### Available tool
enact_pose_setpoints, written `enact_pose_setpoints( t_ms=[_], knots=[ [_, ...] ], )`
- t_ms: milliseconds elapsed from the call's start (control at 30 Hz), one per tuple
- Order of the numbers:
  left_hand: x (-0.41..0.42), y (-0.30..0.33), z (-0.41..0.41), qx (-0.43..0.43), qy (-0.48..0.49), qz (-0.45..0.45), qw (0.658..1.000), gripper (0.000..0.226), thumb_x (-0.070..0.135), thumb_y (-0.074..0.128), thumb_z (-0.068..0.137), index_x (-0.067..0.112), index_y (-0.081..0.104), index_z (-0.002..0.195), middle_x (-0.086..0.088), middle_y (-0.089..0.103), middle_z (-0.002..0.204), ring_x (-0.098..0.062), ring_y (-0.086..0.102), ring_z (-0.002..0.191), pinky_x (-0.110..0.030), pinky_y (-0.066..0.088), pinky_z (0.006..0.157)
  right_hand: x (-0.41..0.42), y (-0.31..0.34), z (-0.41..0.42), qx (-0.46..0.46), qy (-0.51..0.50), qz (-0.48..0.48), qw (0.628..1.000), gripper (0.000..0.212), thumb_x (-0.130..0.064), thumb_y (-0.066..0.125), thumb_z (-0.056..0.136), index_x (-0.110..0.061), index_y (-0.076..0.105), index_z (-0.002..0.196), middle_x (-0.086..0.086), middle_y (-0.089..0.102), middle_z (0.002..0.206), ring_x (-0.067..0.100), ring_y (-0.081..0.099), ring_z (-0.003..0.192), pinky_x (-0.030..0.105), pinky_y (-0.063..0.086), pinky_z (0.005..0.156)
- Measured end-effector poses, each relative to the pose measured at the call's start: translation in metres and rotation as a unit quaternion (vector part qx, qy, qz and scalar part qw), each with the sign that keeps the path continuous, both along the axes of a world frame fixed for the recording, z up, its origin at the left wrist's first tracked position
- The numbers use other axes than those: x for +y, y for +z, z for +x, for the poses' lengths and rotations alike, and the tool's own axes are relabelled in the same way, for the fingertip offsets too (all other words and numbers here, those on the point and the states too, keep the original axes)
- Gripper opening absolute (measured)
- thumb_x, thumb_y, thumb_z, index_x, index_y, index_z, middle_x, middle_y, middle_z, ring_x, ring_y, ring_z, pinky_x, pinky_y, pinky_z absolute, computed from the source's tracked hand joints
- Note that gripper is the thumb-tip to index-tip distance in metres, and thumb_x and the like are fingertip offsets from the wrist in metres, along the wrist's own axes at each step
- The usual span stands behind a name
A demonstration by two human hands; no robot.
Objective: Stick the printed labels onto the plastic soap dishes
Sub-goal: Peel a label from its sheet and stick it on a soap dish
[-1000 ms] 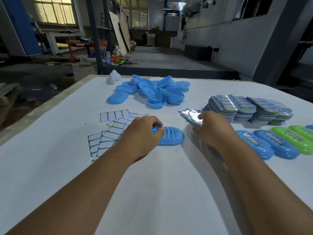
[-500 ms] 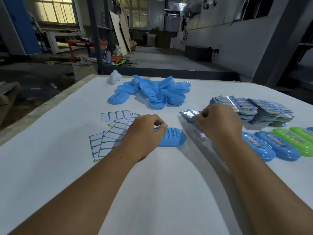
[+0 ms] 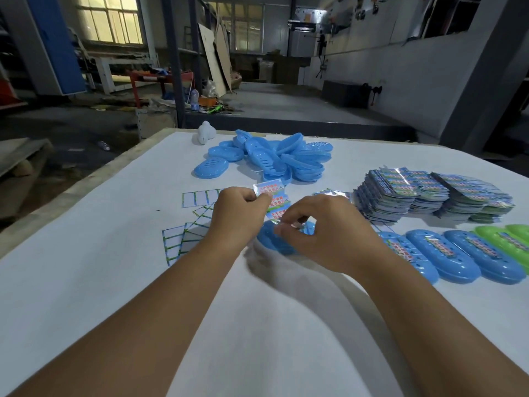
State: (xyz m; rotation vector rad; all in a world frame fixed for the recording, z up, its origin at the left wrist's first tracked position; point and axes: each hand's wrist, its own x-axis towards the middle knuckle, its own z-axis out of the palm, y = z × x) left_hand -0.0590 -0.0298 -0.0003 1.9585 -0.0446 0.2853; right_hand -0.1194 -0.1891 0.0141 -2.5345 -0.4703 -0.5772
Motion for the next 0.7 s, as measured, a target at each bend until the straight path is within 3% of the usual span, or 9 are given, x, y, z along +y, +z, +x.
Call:
enact_pose_setpoints(
  t_ms=[67, 167, 233, 333, 400, 500, 600, 700],
  knots=[
    [0.0, 0.001, -0.001, -0.012, -0.013, -0.011, 1.0, 0.03, 0.03, 0.068, 0.087, 0.007, 0.07, 0.067, -0.002, 0.067, 0.059, -0.012, 0.05, 0.053, -0.022, 0.039, 0.049, -0.002, -0.001, 0.003, -0.017, 0.013, 0.048, 0.999, 0.024, -0.05, 0.067, 0.086, -0.029, 0.077, 0.082, -0.012, 0.072, 0.084, 0.009, 0.062, 0.081, 0.033, 0.051, 0.071],
    [-0.003, 0.002, -0.004, -0.017, -0.054, -0.022, 0.998, 0.029, 0.032, 0.07, 0.089, 0.018, 0.068, 0.064, 0.014, 0.059, 0.047, 0.0, 0.049, 0.043, -0.011, 0.034, 0.043, -0.005, -0.004, 0.007, -0.02, -0.019, 0.166, 0.986, 0.034, -0.062, 0.063, 0.082, -0.03, 0.074, 0.08, -0.016, 0.069, 0.087, 0.008, 0.063, 0.088, 0.026, 0.05, 0.071],
    [-0.005, 0.003, -0.007, -0.014, -0.08, -0.03, 0.996, 0.027, 0.033, 0.07, 0.09, 0.019, 0.069, 0.068, 0.016, 0.06, 0.048, 0.002, 0.052, 0.043, -0.011, 0.038, 0.049, -0.007, -0.005, 0.011, 0.006, -0.031, 0.237, 0.971, 0.034, -0.063, 0.063, 0.082, -0.031, 0.074, 0.078, -0.016, 0.07, 0.089, 0.009, 0.066, 0.089, 0.028, 0.053, 0.072],
    [-0.007, 0.004, -0.012, -0.003, -0.107, -0.048, 0.993, 0.015, 0.031, 0.07, 0.091, 0.019, 0.076, 0.084, 0.009, 0.075, 0.072, -0.008, 0.072, 0.071, -0.032, 0.058, 0.071, -0.011, -0.004, 0.015, 0.018, -0.058, 0.279, 0.958, 0.026, -0.056, 0.068, 0.085, -0.031, 0.073, 0.079, -0.015, 0.073, 0.088, 0.007, 0.068, 0.083, 0.024, 0.054, 0.07],
    [-0.008, 0.004, -0.016, 0.009, -0.137, -0.047, 0.989, 0.013, 0.029, 0.069, 0.09, 0.018, 0.076, 0.087, 0.002, 0.077, 0.079, -0.019, 0.075, 0.081, -0.045, 0.06, 0.082, -0.014, -0.003, 0.017, 0.021, -0.07, 0.293, 0.953, 0.016, -0.044, 0.075, 0.085, -0.031, 0.069, 0.092, -0.016, 0.072, 0.097, 0.007, 0.068, 0.087, 0.024, 0.055, 0.072],
    [-0.012, 0.002, -0.021, 0.022, -0.188, -0.053, 0.981, 0.012, 0.024, 0.068, 0.091, 0.014, 0.075, 0.089, -0.002, 0.078, 0.084, -0.022, 0.076, 0.081, -0.051, 0.06, 0.082, -0.016, -0.001, 0.017, 0.051, -0.051, 0.299, 0.951, 0.031, -0.027, 0.077, 0.088, -0.034, 0.061, 0.113, -0.015, 0.073, 0.093, 0.011, 0.069, 0.083, 0.023, 0.059, 0.07],
    [-0.012, 0.002, -0.019, 0.012, -0.187, -0.063, 0.98, 0.013, 0.026, 0.07, 0.092, 0.017, 0.075, 0.085, 0.002, 0.077, 0.081, -0.012, 0.075, 0.077, -0.039, 0.062, 0.075, -0.017, -0.001, 0.018, 0.071, -0.031, 0.327, 0.942, 0.033, -0.018, 0.075, 0.091, -0.028, 0.063, 0.12, -0.004, 0.075, 0.081, 0.013, 0.072, 0.075, 0.027, 0.06, 0.068],
    [-0.008, 0.006, -0.016, -0.018, -0.146, -0.058, 0.987, 0.018, 0.027, 0.067, 0.092, 0.021, 0.074, 0.076, 0.012, 0.073, 0.07, 0.005, 0.066, 0.062, -0.013, 0.05, 0.055, -0.018, -0.001, 0.018, 0.085, -0.02, 0.349, 0.933, 0.029, -0.016, 0.073, 0.092, -0.027, 0.065, 0.117, -0.003, 0.074, 0.081, 0.008, 0.073, 0.075, 0.024, 0.058, 0.065]
  ],
)
